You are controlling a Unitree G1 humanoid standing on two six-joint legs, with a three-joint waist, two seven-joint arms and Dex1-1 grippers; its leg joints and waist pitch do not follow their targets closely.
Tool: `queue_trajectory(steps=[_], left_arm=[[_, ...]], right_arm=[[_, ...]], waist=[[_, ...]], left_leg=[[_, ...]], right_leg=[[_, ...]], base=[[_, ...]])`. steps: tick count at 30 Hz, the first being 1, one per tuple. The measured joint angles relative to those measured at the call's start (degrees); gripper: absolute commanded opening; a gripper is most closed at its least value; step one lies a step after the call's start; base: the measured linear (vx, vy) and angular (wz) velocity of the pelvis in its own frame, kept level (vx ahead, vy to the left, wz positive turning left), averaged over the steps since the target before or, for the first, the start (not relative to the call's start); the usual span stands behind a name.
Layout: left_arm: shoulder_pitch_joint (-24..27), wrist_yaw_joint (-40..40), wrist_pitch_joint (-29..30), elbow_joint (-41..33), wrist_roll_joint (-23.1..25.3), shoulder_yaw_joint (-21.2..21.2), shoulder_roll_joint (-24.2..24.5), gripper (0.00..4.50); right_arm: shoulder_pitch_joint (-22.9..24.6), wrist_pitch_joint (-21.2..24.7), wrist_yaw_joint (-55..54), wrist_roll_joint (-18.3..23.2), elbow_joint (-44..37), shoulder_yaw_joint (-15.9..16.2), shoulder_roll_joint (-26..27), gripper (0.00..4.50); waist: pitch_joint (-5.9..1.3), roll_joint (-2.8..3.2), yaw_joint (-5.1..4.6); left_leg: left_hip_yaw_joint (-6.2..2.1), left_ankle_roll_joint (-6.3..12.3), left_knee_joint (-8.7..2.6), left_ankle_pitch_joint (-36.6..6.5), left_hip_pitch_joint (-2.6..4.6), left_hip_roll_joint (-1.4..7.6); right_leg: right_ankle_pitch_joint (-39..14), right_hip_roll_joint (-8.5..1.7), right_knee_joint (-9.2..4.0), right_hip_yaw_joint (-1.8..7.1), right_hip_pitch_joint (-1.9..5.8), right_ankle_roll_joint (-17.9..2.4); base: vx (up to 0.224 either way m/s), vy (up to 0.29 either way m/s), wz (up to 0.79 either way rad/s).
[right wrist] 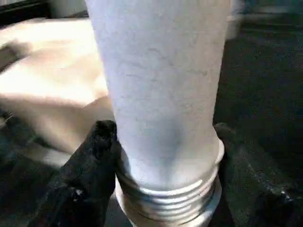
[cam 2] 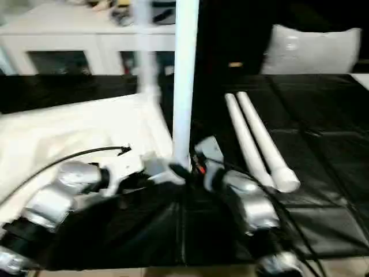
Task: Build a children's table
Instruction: Rotate leg to tighten
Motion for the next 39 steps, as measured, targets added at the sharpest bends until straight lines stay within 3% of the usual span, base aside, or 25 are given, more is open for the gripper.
queue_trajectory(steps=[4,6,8,15,19,24,30,36,39], left_arm=[[-0.1,3.5,1.8,0.0,0.7,0.0,-2.3,0.0],[-0.1,3.7,1.9,-0.1,0.7,0.0,-2.2,0.0],[-0.1,3.7,2.0,-0.4,0.6,-0.3,-2.2,0.0],[-0.6,2.4,1.6,-1.9,1.1,-1.4,-1.6,0.0],[-1.7,0.7,-1.3,-1.0,0.9,-2.2,-0.9,0.0],[-2.7,-3.1,-6.4,1.5,0.0,-2.2,2.8,0.0],[-3.5,-8.9,-11.7,3.5,-0.6,-2.7,6.5,0.0],[-4.5,-16.9,-19.7,5.1,-1.1,-5.1,10.5,0.0],[-5.6,-20.0,-22.8,6.5,-1.1,-5.9,11.3,0.0]], right_arm=[[-1.5,-0.2,-4.5,-0.2,2.3,-1.1,1.6,2.74],[-1.4,-0.6,-4.6,-0.2,2.3,-1.3,1.8,3.3],[-1.1,-0.7,-4.5,0.0,2.6,-1.6,2.1,3.46],[1.2,-3.0,-2.6,1.0,2.7,-3.1,0.8,4.14],[4.1,-4.9,3.7,2.1,-0.7,-3.0,-3.9,4.43],[7.0,-4.5,14.2,3.9,-4.8,-3.0,-11.3,4.43],[6.6,-4.1,23.9,5.0,-8.4,-3.0,-18.7,4.43],[3.9,-4.4,31.0,4.2,-8.4,-0.1,-21.4,4.43],[3.6,-3.2,36.3,4.1,-8.9,3.2,-22.2,4.43]], waist=[[-0.01,-0.09,-0.18],[-0.01,-0.1,-0.09],[0.0,-0.08,0.08],[0.06,0.14,1.64],[0.05,0.14,2.94],[0.17,0.44,2.87],[0.23,0.54,2.9],[0.21,0.59,3.39],[0.2,0.57,3.65]], left_leg=[[-0.05,0.0,-0.02,0.0,0.0,0.01],[-0.05,0.0,-0.03,0.0,-0.01,0.01],[-0.06,0.01,-0.03,0.0,-0.05,0.02],[0.06,0.01,-0.2,0.0,-0.36,-0.02],[0.07,0.4,-0.16,0.1,-1.17,-0.05],[0.04,0.54,-0.1,0.1,-1.23,0.01],[0.02,0.61,-0.12,0.2,-1.12,0.05],[0.04,0.75,-0.12,0.3,-1.21,0.05],[0.06,0.75,-0.08,0.3,-1.27,0.05]], right_leg=[[0.3,0.0,-0.18,-0.09,0.01,-0.1],[0.3,0.0,-0.17,-0.1,0.0,-0.1],[0.4,0.0,-0.17,-0.1,-0.02,-0.2],[0.4,-0.15,-0.32,-0.14,-0.17,-0.2],[0.4,-0.24,-0.37,-0.27,-0.82,-0.2],[0.4,-0.28,-0.24,-0.5,-0.92,-0.2],[0.4,-0.3,-0.17,-0.61,-0.82,-0.2],[0.4,-0.45,-0.17,-0.83,-0.81,-0.3],[0.4,-0.51,-0.19,-0.92,-0.79,-0.3]], base=[[0.0,0.0,0.0],[0.0,0.0,0.0],[0.0,0.0,0.0],[0.0,0.0,0.0],[0.0,0.0,0.0],[0.0,0.0,0.0],[0.0,0.0,0.0],[0.0,0.0,0.0],[0.0,0.0,0.0]])
